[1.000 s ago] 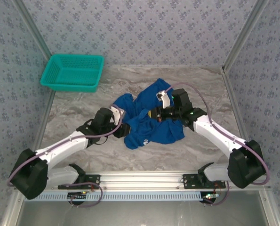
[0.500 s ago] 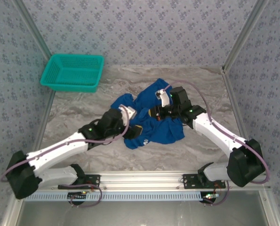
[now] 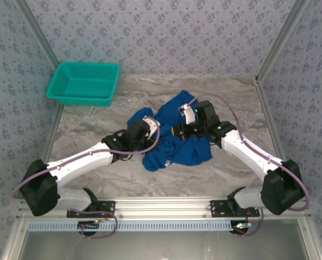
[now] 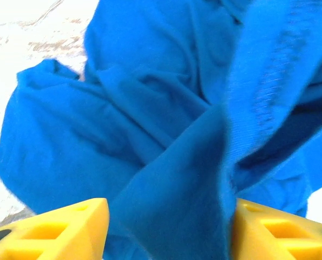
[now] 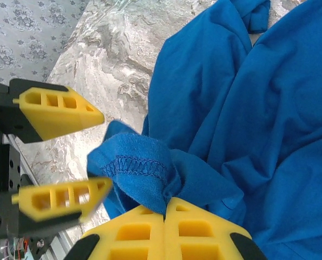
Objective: Fold the inside-out t-shirt
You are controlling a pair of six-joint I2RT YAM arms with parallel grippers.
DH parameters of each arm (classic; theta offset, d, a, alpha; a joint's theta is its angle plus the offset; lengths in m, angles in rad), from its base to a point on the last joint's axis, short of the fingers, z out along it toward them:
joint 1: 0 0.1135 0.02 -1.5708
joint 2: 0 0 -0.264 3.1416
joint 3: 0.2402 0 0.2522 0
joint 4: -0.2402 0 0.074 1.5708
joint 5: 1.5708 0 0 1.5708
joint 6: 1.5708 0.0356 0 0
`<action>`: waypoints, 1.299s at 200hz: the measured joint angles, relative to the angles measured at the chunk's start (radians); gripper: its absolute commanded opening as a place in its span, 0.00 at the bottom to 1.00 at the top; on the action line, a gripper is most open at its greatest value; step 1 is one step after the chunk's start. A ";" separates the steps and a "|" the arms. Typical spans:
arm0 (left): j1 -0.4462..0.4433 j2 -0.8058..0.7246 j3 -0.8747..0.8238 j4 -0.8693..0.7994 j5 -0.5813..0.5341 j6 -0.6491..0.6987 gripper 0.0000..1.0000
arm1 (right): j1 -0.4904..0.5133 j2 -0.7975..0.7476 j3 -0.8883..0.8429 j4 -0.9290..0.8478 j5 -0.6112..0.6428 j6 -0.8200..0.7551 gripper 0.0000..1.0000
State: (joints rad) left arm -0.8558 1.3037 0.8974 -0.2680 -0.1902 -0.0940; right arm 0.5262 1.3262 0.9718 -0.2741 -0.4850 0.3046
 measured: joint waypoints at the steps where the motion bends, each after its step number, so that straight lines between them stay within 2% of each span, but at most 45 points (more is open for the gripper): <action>1: 0.001 0.000 0.000 -0.001 0.000 -0.001 0.53 | 0.000 0.000 0.000 0.000 0.000 0.000 0.01; 59: 0.064 -0.019 -0.019 -0.012 0.066 -0.018 0.26 | 0.000 -0.004 0.009 -0.014 0.001 -0.014 0.01; 76: 0.071 -0.019 -0.019 -0.013 0.096 -0.023 0.22 | 0.000 -0.008 0.009 -0.015 0.000 -0.016 0.01; 98: 0.082 -0.017 -0.018 -0.013 0.132 -0.032 0.00 | 0.000 -0.016 0.010 -0.017 0.000 -0.023 0.06; 118: 0.103 -0.017 -0.017 -0.014 0.149 -0.055 0.00 | 0.005 -0.018 0.042 -0.075 0.037 -0.053 0.09; 154: 0.191 -0.092 -0.013 -0.021 0.214 -0.163 0.00 | 0.057 -0.018 0.168 -0.248 0.258 -0.134 0.09; 174: 0.236 -0.156 -0.003 -0.021 0.262 -0.202 0.00 | 0.090 -0.021 0.215 -0.299 0.333 -0.161 0.10; 198: 0.248 -0.188 0.008 -0.028 0.300 -0.219 0.00 | 0.103 -0.034 0.238 -0.318 0.364 -0.174 0.11; 234: 0.254 -0.187 0.008 -0.068 0.316 -0.221 0.00 | 0.100 -0.054 0.248 -0.343 0.375 -0.180 0.21; 260: 0.264 -0.187 0.007 -0.081 0.310 -0.222 0.00 | 0.095 -0.092 0.249 -0.344 0.378 -0.182 0.19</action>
State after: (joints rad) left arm -0.5919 1.1164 0.9047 -0.3489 0.1200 -0.3161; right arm 0.6216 1.2339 1.2205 -0.6182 -0.1074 0.1226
